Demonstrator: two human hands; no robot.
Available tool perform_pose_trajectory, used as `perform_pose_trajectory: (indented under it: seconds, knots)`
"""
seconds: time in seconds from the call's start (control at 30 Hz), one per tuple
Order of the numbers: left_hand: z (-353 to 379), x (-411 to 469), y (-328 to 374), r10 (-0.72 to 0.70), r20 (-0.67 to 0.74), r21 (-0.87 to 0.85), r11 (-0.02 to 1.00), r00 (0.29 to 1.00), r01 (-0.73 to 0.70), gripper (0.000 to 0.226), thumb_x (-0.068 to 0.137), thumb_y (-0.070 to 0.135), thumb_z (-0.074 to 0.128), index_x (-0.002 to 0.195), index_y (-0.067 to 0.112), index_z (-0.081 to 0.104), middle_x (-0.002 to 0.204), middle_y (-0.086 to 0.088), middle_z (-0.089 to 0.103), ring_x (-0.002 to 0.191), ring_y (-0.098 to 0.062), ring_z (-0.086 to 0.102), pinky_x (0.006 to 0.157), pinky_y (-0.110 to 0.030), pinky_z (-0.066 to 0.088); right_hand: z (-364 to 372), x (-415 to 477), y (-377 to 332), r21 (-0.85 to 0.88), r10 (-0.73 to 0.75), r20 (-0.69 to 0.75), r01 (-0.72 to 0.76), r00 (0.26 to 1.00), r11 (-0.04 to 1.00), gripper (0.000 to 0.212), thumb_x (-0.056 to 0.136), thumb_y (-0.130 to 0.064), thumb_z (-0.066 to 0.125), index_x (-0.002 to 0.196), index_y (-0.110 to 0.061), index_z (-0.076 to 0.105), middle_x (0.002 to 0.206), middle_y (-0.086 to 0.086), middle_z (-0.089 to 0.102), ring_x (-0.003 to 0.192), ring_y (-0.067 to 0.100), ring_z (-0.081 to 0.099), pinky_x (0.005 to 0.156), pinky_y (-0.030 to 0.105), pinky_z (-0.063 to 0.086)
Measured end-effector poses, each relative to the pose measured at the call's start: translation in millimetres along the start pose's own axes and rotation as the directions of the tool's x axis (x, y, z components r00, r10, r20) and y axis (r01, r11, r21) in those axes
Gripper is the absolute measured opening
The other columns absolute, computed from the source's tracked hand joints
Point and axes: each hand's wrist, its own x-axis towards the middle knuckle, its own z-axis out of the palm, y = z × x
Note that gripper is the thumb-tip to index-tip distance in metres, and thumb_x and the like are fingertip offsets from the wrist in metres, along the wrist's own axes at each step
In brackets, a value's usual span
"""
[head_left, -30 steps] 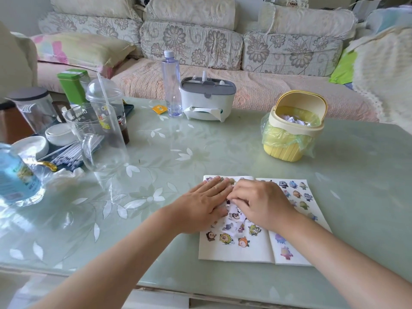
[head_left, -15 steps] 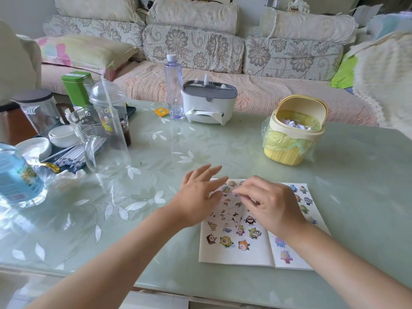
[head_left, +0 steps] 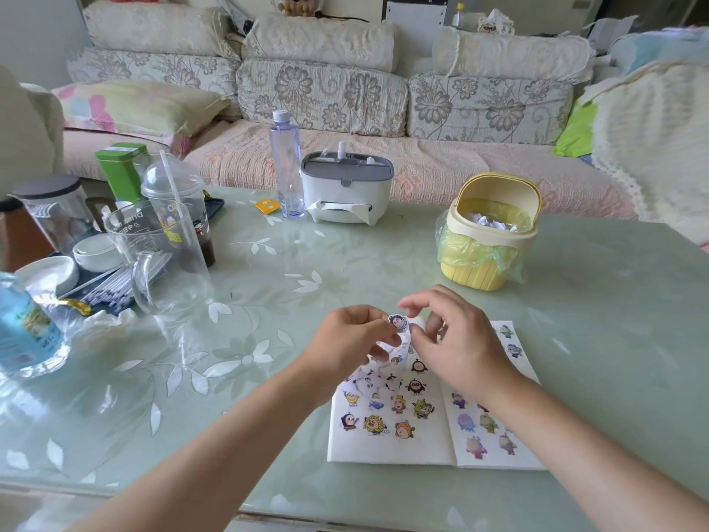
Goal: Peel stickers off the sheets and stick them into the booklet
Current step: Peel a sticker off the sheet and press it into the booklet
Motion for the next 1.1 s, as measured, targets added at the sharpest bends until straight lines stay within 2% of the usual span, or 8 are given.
perform_pose_trajectory:
  seconds: [0.1,0.17,0.33,0.43,0.5,0.67,0.87,1.1]
  knots:
    - [1.1,1.6,3.8,0.024,-0.01,0.028,0.999,1.0,-0.024,0.013,0.093,0.018,0.062,0.08,0.018,0.065,0.082,0.0,0.075,0.066,-0.013,0.061,0.056,-0.017,0.041,-7.3,3.4,-3.2,0.304,0.295,0.122,-0.319,0.948,0.898,0.031,0.089,-0.007,0.063,0.1,-0.034,0.071,0.087,-0.01,0.07,0.058,0.011,0.057,0.063,0.018,0.048]
    - [2.0,3.3,5.0,0.036,-0.011,0.064,0.997,0.999,-0.035,0.012,0.093,0.018,0.062,0.082,0.016,0.066,0.08,0.0,0.074,0.066,-0.012,0.061,0.051,-0.011,0.041,-11.0,5.2,-2.4,0.37,0.358,0.186,-0.403,0.915,0.837,0.021,0.091,-0.012,0.064,0.092,-0.03,0.075,0.081,0.0,0.072,0.058,0.012,0.058,0.062,0.024,0.049]
    - [4.9,9.2,5.2,0.071,-0.006,0.132,0.989,0.997,-0.07,0.008,0.091,0.02,0.066,0.085,0.014,0.068,0.087,-0.001,0.077,0.068,-0.01,0.064,0.052,-0.012,0.043,-13.7,6.0,-2.2,0.357,0.381,0.196,-0.427,0.904,0.831,0.011,0.089,-0.016,0.073,0.084,-0.025,0.076,0.072,-0.006,0.07,0.054,0.01,0.058,0.06,0.027,0.05]
    - [8.8,11.0,7.0,0.128,-0.065,0.107,0.987,0.99,-0.121,0.011,0.092,0.017,0.062,0.083,0.015,0.068,0.086,0.002,0.077,0.069,-0.013,0.07,0.06,-0.025,0.051,-14.9,7.0,-5.8,0.331,0.407,0.258,-0.476,0.876,0.815,0.011,0.088,-0.021,0.075,0.077,-0.024,0.074,0.064,-0.01,0.066,0.051,0.009,0.057,0.054,0.02,0.044]
    - [10.7,12.3,7.6,0.192,-0.08,0.209,0.963,0.978,-0.172,0.012,0.092,0.02,0.061,0.084,0.017,0.069,0.082,0.007,0.076,0.065,-0.012,0.07,0.059,-0.029,0.051,-16.0,7.1,-7.6,0.308,0.429,0.256,-0.493,0.866,0.814,0.014,0.089,-0.024,0.072,0.075,-0.024,0.072,0.06,-0.008,0.064,0.051,0.008,0.056,0.053,0.019,0.043]
    - [13.5,14.3,7.9,0.333,-0.048,0.442,0.853,0.942,-0.279,0.012,0.089,0.024,0.064,0.08,0.028,0.069,0.073,0.016,0.072,0.052,0.001,0.056,0.048,-0.014,0.038,-20.9,9.5,-6.3,0.326,0.445,0.15,-0.469,0.883,0.821,0.011,0.089,-0.024,0.071,0.079,-0.025,0.075,0.06,-0.005,0.066,0.05,0.007,0.055,0.056,0.018,0.047]
    - [16.1,18.4,11.3,0.345,-0.044,0.373,0.876,0.938,-0.304,0.007,0.089,0.028,0.069,0.083,0.028,0.072,0.074,0.015,0.073,0.059,-0.006,0.06,0.057,-0.025,0.05,-27.5,12.1,-4.5,0.288,0.41,0.104,-0.422,0.906,0.859,0.013,0.088,-0.019,0.073,0.077,-0.024,0.076,0.067,-0.007,0.072,0.055,0.001,0.058,0.058,0.015,0.048]
    - [25.3,20.7,12.9,0.293,-0.081,0.291,0.921,0.953,-0.259,0.006,0.086,0.024,0.072,0.081,0.022,0.073,0.07,-0.001,0.072,0.049,-0.01,0.047,0.049,-0.022,0.037,-30.1,10.4,-4.9,0.212,0.371,0.03,-0.368,0.928,0.905,0.009,0.086,-0.019,0.074,0.079,-0.025,0.077,0.063,-0.019,0.069,0.052,-0.001,0.055,0.057,0.013,0.045]
